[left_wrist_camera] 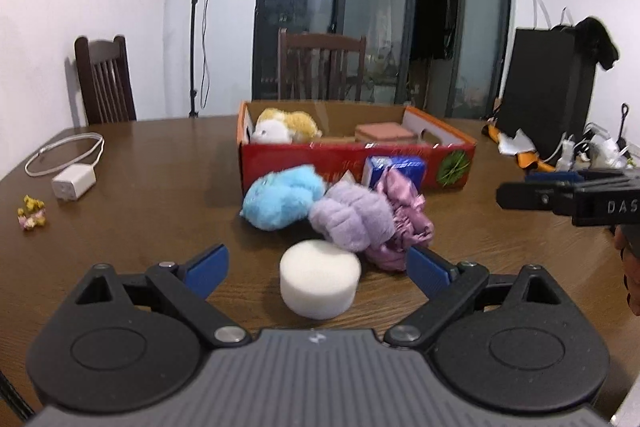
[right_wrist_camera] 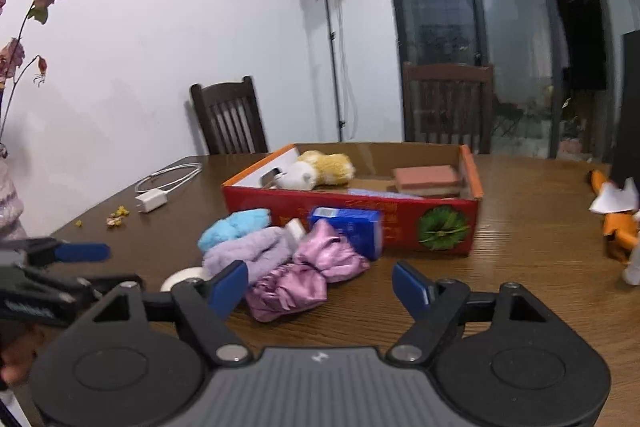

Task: Organize soft objects
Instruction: 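Withdraw both tools from the box back over the table, then close both tools on the lavender towel from either side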

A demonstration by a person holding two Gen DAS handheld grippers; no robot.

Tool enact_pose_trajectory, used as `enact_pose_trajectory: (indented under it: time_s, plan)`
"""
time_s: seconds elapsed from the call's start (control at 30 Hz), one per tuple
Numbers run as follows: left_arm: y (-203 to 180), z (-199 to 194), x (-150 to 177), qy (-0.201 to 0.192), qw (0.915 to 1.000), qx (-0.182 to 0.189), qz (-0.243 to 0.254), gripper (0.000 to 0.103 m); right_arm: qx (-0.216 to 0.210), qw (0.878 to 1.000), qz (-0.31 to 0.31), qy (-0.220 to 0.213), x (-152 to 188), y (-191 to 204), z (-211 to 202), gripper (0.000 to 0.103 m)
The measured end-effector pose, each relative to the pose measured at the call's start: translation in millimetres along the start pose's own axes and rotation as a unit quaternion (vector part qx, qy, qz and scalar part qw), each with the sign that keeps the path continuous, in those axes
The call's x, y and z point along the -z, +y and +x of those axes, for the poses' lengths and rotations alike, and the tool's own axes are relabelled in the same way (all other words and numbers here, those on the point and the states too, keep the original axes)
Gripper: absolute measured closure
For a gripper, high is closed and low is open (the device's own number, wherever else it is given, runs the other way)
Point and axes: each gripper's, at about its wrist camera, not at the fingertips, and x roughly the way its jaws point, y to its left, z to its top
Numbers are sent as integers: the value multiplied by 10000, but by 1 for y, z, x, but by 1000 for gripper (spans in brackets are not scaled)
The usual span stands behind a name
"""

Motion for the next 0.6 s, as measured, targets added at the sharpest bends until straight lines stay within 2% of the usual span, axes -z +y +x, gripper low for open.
enact_pose_trajectory:
  time_s: [0.07, 0.13, 0.27, 0.33, 0.37, 0.4, 0.43, 0.47, 0.6]
  plan:
    - [3, 8, 2, 90, 9999, -57, -59, 6, -140, 9998, -108, 62, -2, 8, 14, 32]
    - [8, 12, 4, 125, 9998, -117, -132, 6, -272, 9993, -223, 121, -4, 19, 31, 34]
    - [21, 11, 6, 153, 9985, -431, -301, 6, -633, 9973, -252, 257, -11, 40, 67, 42]
    - [27, 7, 7, 157, 9976, -539, -397, 6, -645, 9971, -141, 378, -11, 45, 86, 45]
    - [29, 3, 8, 149, 9974, -565, -432, 6, -594, 9970, -21, 494, -10, 48, 95, 51]
    - [31, 0, 8, 123, 9974, -561, -438, 6, -624, 9966, 35, 536, -9, 49, 100, 55]
    - [30, -4, 9, 88, 9976, -547, -411, 6, -683, 9960, 59, 569, -7, 50, 106, 71]
    - [28, -8, 9, 30, 9981, -530, -320, 6, -668, 9955, 75, 671, -5, 52, 111, 75]
    - [19, -26, 4, -266, 9992, -248, -175, 5, -805, 9954, 43, 518, -10, 50, 89, 80]
